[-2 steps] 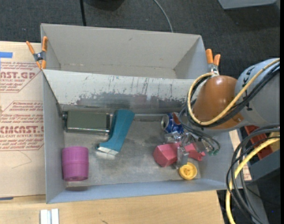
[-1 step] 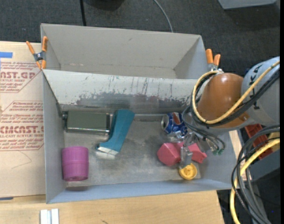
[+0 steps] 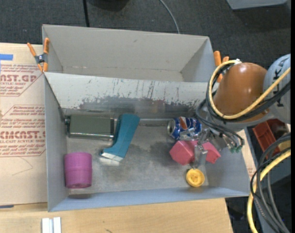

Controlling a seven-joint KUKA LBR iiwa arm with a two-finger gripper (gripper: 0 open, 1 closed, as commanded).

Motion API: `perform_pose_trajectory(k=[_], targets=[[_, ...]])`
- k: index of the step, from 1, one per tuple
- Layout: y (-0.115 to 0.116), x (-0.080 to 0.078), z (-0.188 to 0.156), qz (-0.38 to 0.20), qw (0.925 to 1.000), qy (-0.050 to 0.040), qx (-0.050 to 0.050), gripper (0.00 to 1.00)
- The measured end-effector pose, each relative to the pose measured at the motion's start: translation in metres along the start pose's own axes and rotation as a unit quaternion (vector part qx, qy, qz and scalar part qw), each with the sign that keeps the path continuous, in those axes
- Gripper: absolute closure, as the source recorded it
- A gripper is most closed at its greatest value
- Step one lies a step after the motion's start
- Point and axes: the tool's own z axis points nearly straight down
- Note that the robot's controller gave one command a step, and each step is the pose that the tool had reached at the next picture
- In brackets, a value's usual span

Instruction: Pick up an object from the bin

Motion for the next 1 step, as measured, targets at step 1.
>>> perform_pose_trajectory(k=[1], targets=[[-0.0024, -0.0103, -0.0019, -0.005, 0.9999, -0.0092, 0.005, 1.0]])
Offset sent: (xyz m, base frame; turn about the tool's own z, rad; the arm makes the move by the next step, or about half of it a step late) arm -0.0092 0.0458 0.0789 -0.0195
